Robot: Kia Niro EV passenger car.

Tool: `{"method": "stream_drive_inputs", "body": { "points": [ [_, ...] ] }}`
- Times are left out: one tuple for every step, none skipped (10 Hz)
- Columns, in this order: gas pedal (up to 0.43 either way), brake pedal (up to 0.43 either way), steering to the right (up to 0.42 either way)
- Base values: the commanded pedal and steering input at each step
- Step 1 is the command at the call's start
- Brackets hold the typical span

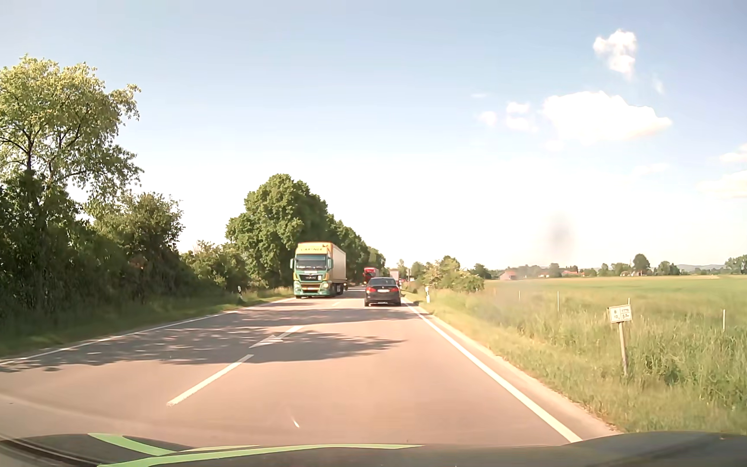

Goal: Follow the waypoints while adhering to traffic rules and regulations

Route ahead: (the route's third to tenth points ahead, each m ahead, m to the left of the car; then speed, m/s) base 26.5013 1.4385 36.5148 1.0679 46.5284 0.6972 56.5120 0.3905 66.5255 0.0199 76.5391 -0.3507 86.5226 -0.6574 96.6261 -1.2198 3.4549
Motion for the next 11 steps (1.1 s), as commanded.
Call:
{"method": "stream_drive_inputs", "body": {
  "points": [
    [0.098,0.0,-0.001],
    [0.098,0.0,0.0],
    [0.098,0.0,0.0],
    [0.098,0.0,0.001],
    [0.087,0.0,0.001],
    [0.087,0.0,0.003],
    [0.087,0.0,0.003],
    [0.087,0.0,0.003],
    [0.087,0.0,0.005],
    [0.087,0.0,0.005],
    [0.087,0.0,0.005]
  ]
}}
